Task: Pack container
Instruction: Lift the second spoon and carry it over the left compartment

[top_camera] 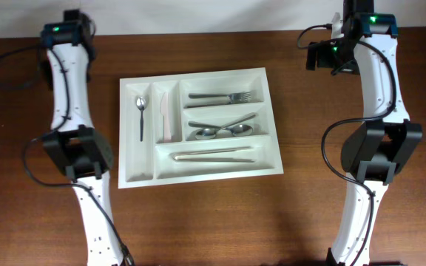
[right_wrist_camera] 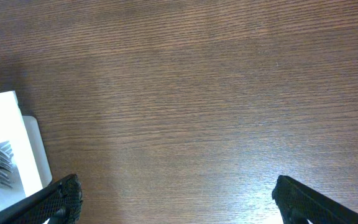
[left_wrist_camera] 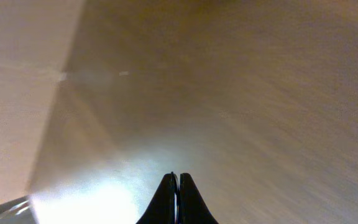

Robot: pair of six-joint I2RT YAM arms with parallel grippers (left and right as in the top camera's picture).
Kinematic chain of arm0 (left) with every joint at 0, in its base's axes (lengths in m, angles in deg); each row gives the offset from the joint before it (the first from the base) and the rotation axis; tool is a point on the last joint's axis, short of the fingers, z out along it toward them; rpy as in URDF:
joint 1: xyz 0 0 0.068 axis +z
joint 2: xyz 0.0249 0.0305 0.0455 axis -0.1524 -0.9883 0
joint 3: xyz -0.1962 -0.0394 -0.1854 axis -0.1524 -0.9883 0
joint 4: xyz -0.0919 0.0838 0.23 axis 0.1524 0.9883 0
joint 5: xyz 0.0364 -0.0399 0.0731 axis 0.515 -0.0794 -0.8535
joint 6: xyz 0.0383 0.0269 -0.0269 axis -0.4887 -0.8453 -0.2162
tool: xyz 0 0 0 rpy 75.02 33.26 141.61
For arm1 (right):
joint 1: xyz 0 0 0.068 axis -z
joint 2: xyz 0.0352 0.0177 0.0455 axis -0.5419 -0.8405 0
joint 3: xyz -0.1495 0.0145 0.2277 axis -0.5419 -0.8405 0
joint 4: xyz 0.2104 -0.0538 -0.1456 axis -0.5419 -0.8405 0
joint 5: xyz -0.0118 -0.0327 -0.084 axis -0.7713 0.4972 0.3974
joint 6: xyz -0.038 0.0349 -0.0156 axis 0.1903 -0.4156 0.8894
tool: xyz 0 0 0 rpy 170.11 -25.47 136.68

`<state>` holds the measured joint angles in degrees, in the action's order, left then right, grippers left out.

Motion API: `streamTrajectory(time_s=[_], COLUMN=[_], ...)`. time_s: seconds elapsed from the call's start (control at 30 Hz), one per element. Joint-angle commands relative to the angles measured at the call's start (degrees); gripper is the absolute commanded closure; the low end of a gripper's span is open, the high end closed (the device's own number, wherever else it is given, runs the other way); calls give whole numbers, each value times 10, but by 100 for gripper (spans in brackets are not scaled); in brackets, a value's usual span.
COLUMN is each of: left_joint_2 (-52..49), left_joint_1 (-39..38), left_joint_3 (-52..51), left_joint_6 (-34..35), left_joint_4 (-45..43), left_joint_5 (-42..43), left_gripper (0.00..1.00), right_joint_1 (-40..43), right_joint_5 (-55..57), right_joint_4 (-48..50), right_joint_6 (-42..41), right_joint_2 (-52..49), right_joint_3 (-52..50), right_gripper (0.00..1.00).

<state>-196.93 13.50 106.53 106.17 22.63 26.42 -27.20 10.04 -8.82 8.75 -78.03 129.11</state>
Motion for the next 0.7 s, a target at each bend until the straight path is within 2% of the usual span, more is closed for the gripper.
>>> streamTrajectory(time_s=[0.0,0.17,0.37,0.57,0.67], left_joint_2=[9,9,6,-11,-24], left_joint_1=[-44,-109,-172,-179,-173], left_joint_3=[27,26,26,26,26], left_joint_6=[49,123,153,207,219], left_joint_4=[10,8,-5,8,14], left_joint_5=[77,100,96,96,125], left_gripper=[98,98,98,98,98], right_joint_1=[5,5,5,5,5], right_joint_5=[-3,-3,-3,-3,-3], right_joint_4=[1,1,1,1,1], right_joint_6=[3,3,3,4,3], right_joint_2=[2,2,2,2,2], right_joint_3=[0,0,0,0,0], right_gripper=[1,1,1,1,1])
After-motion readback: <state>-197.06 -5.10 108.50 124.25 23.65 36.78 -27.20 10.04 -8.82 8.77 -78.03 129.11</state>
